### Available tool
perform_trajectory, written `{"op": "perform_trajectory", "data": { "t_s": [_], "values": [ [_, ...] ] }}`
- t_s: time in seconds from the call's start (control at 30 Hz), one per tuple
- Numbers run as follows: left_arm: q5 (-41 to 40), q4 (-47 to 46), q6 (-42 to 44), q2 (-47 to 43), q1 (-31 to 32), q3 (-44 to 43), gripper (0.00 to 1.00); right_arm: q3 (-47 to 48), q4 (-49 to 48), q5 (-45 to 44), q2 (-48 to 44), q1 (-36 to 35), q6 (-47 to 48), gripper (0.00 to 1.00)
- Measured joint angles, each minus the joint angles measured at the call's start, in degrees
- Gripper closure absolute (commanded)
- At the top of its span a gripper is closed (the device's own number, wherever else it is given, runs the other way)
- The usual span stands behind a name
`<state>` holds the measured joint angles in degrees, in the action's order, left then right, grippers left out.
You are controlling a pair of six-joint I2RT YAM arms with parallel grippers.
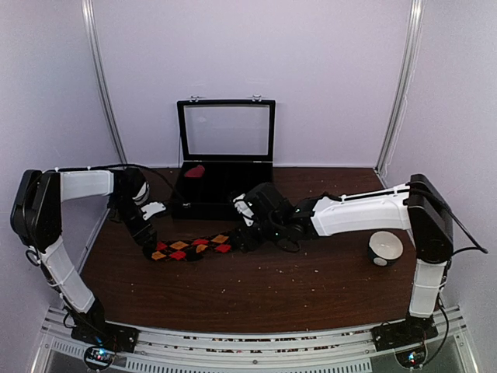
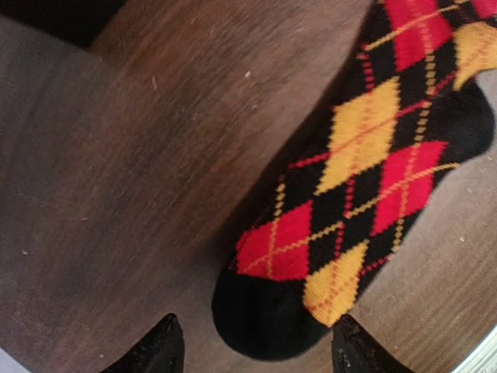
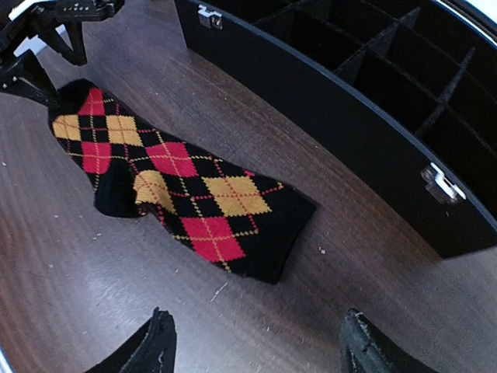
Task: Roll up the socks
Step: Adjust the sock at the center of the board.
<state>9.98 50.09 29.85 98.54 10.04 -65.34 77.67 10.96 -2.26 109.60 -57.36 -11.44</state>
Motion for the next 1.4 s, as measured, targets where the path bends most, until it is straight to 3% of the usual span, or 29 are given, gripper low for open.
{"op": "perform_trajectory", "data": {
  "t_s": [0.07,0.3,0.47,0.63,0.77,1.1,1.3,1.4],
  "values": [
    [-0.2,-0.4,-1.4,1.6,-0.2,0.0,0.36,2.0,0.3,-0.3,2.5,0.0,1.9,0.31],
    [1.0,-0.5,-3.2,5.2,-0.3,-0.2,0.75,6.4,2.0,-0.6,8.4,0.0,6.3,0.36],
    [1.8,-0.3,-3.0,6.3,-0.3,-0.7,0.88,9.8,2.7,-0.5,11.1,0.0,8.3,0.47],
    [1.8,-0.1,-1.6,6.5,-0.3,-0.8,0.90,13.6,3.0,0.2,14.3,0.0,9.8,0.63],
    [1.8,1.1,0.2,6.4,-0.2,-2.1,0.90,13.5,3.4,0.9,16.0,0.0,10.1,0.67],
    [0.9,3.0,4.2,6.0,5.5,-9.6,0.89,5.7,0.6,2.7,14.3,-0.2,6.1,0.74],
    [0.1,5.1,6.0,5.5,9.5,-9.7,0.89,-6.6,-2.5,3.8,6.1,-1.6,3.5,0.71],
    [0.1,5.8,6.7,4.1,10.5,-8.7,0.89,-8.2,-2.2,3.8,3.7,-2.1,3.5,0.71]
  ]
}}
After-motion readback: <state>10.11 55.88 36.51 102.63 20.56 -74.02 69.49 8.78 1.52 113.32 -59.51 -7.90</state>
